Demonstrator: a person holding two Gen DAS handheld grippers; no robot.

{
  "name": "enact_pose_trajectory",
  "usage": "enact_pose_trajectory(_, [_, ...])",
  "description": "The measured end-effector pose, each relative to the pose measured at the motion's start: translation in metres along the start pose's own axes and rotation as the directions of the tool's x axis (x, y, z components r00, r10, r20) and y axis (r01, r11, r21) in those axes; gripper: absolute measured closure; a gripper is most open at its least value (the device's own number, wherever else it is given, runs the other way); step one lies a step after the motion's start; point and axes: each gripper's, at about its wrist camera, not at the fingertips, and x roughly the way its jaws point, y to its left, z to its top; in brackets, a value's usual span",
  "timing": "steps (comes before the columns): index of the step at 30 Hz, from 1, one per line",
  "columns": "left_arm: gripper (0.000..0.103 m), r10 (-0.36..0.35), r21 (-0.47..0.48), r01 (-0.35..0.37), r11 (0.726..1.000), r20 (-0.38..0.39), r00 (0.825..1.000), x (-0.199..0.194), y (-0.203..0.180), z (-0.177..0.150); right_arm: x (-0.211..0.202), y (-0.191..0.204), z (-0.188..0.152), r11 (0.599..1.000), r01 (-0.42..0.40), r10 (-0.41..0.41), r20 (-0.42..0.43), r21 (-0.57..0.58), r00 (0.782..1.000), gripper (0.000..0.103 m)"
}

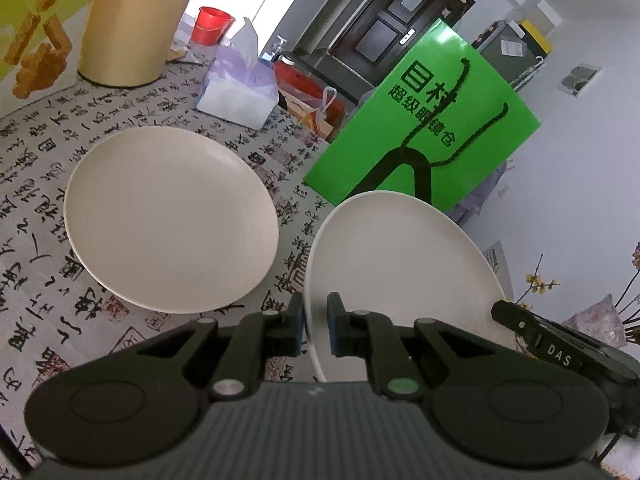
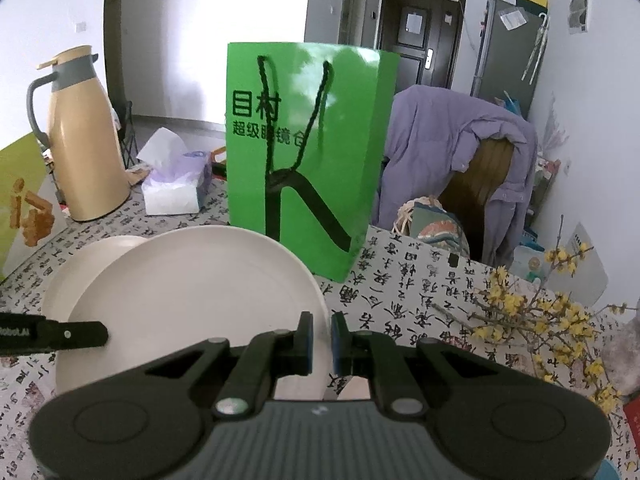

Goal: Organize plates and bowls
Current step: 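Lift the cream plate with the left gripper and carry it back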

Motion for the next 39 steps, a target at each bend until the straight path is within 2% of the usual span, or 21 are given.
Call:
enact_pose_trajectory(23, [0.091, -0.004, 0.056, 0.0, 0.998, 0.065, 0.998, -0.059, -0.03, -0.008, -0.066, -0.011, -0.013, 0.997, -0.03, 0.024, 0.075, 0.074, 0.997, 0.094])
enact_pose_trajectory(39, [0.091, -0.026, 0.099, 0.017, 0.995, 0.086, 0.996, -0.099, -0.042, -0.028, -0.119, -0.014, -0.032, 0.993, -0.033, 0.018, 0.133, 0.111, 0.991, 0.094])
